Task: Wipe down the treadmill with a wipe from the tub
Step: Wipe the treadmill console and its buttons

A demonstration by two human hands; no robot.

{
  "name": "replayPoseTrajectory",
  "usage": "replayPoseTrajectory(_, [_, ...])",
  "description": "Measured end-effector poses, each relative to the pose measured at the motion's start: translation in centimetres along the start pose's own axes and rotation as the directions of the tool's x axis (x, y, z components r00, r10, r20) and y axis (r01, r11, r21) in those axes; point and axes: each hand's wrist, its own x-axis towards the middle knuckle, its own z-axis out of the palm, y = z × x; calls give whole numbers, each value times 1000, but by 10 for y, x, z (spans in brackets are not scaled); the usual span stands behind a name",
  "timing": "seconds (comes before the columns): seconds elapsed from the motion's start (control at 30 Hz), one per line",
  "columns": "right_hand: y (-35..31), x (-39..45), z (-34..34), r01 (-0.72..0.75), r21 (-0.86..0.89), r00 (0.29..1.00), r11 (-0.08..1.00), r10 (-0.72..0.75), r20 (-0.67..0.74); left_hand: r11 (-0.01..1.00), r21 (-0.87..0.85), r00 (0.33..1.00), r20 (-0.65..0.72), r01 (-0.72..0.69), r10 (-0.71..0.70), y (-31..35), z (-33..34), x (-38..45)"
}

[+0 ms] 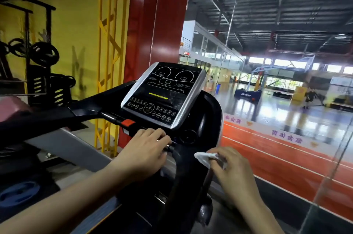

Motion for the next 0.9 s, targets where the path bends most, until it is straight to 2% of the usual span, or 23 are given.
replayPoseTrajectory(0.13, [35,54,19,21,17,999,1000,-22,30,998,-48,999,-27,43,-45,-18,34,63])
replayPoseTrajectory(0.37, [86,180,55,131,-65,989,989,-126,82,995,-62,990,-114,72,-79,-53,75,163])
replayPoseTrajectory(0.57, [114,320,79,241,-105,970,965,-237,45,989,-13,969,-197,148,-148,-89,107,249])
replayPoseTrajectory(0.67, [118,396,86,293,-138,955,946,-298,-11,980,-19,967,-163,197,-197,-106,123,287])
replayPoseTrajectory(0.77, [116,474,103,370,-270,920,889,-391,-26,971,-52,967,-96,231,-236,-122,146,315])
replayPoseTrajectory(0.9, [110,558,133,445,-560,838,699,-546,-16,971,-80,974,3,224,-224,-131,171,344])
